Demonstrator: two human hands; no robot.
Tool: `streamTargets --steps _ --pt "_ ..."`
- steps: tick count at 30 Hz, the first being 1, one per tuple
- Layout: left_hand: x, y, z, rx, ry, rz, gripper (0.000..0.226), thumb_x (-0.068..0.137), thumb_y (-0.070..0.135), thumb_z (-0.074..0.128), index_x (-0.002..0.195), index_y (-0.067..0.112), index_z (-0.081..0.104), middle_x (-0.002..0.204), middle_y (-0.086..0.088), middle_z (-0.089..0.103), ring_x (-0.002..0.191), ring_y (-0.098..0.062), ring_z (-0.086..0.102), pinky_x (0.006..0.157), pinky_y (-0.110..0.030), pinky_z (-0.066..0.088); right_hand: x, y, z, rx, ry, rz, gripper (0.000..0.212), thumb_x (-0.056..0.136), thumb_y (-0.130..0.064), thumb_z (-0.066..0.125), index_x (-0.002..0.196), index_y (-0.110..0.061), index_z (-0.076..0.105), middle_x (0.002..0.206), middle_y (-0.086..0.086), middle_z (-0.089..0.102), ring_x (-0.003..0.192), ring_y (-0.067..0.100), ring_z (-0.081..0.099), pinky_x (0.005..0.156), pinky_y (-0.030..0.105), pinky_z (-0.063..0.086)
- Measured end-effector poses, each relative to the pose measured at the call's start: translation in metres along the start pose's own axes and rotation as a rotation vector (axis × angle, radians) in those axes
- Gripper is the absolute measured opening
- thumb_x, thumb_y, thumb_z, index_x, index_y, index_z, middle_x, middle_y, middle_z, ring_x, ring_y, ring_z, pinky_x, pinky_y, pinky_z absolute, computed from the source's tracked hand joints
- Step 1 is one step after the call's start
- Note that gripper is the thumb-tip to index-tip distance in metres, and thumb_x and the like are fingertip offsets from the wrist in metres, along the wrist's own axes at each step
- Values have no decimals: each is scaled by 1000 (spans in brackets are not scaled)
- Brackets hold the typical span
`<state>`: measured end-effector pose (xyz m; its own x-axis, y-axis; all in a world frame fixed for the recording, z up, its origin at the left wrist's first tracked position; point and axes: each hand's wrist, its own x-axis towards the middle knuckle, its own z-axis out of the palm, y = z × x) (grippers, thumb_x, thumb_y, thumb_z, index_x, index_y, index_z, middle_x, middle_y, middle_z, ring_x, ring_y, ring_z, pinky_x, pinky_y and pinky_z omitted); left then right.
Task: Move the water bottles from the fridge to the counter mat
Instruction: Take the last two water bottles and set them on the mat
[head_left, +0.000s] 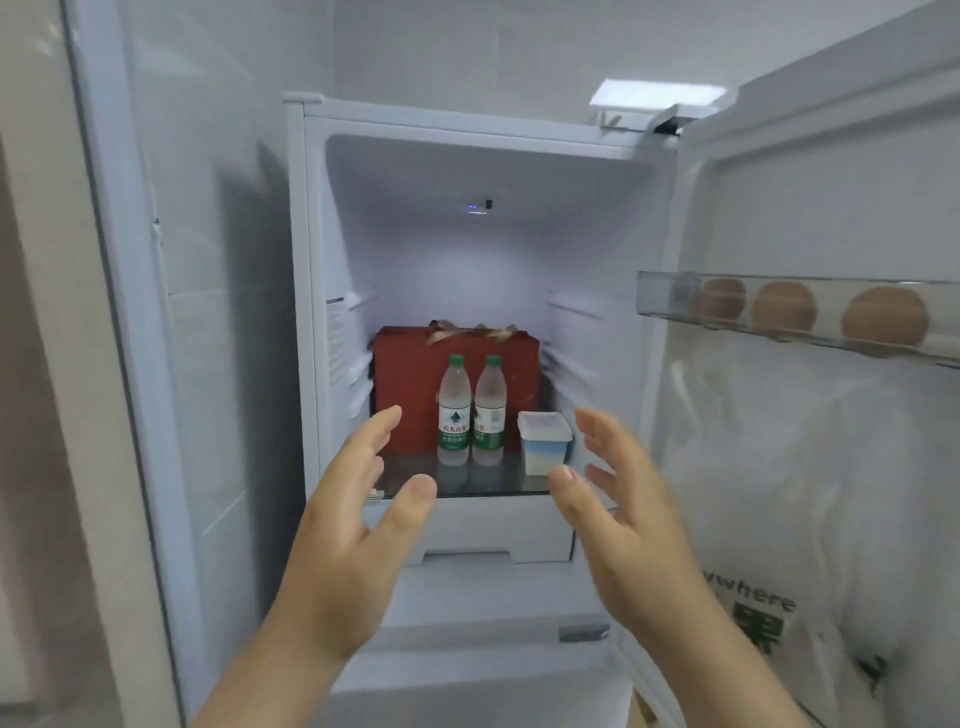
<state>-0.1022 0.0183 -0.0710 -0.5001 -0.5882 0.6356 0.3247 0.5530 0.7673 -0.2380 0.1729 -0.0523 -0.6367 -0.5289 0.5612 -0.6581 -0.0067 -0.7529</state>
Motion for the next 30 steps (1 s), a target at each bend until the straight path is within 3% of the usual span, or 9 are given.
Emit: streamTargets --steps 3,6,9,15,20,22,25,27,30 --pt "43 -37 12 45 21 5 63 70 63 52 131 52 43 143 27 45 131 10 38 97 -9 35 48 30 27 38 30 -15 63 75 -64 50 135 -49 40 139 -25 44 130 3 45 109 37 41" --pt "82 -65 25 59 44 0 56 69 62 51 124 52 43 140 27 44 130 11 39 97 -2 33 96 56 53 81 35 -36 66 78 -59 51 140 -39 42 135 -27 47 124 -7 45 101 23 39" --pt "124 -99 34 84 67 -48 61 68 63 50 128 50 43 142 20 46 131 4 40 96 -8 34 144 80 81 108 40 -11 63 84 -51 54 144 -35 40 142 -21 44 128 -1 41 106 27 37" --pt "214 -179 58 126 103 -152 77 76 60 52 145 29 37 149 10 41 137 -9 37 113 -38 32 228 135 139 37 53 174 65 89 -46 61 147 -28 36 153 -8 42 136 11 41 107 32 38" --pt "278 -260 83 184 10 -286 73 87 47 60 149 25 30 156 1 36 140 -16 34 112 -40 32 285 186 180 108 106 457 73 88 -40 66 149 -18 33 149 4 47 131 21 49 94 32 42" --pt "296 -287 91 167 -15 -353 79 85 46 65 151 23 27 157 -2 33 141 -19 34 112 -42 33 301 202 190 136 133 480 70 88 -35 68 147 -16 35 144 3 51 123 19 52 88 28 38" --pt "315 -328 104 204 -51 -463 93 77 45 73 152 20 23 157 -5 32 141 -24 35 110 -46 36 327 231 201 22 176 490 74 83 -41 70 145 -16 38 143 3 50 127 24 51 94 31 42" --pt "321 -344 112 243 -70 -503 95 69 46 77 147 18 32 149 -6 44 133 -26 45 103 -46 44 345 247 202 -60 180 512 77 70 -48 70 137 -17 48 135 5 57 118 27 58 95 41 50" --pt "324 -360 123 265 -58 -518 60 60 42 81 110 24 54 112 0 65 98 -20 63 78 -37 54 371 271 205 -115 91 546 62 55 -48 66 110 -18 65 99 4 73 92 24 70 76 37 57"
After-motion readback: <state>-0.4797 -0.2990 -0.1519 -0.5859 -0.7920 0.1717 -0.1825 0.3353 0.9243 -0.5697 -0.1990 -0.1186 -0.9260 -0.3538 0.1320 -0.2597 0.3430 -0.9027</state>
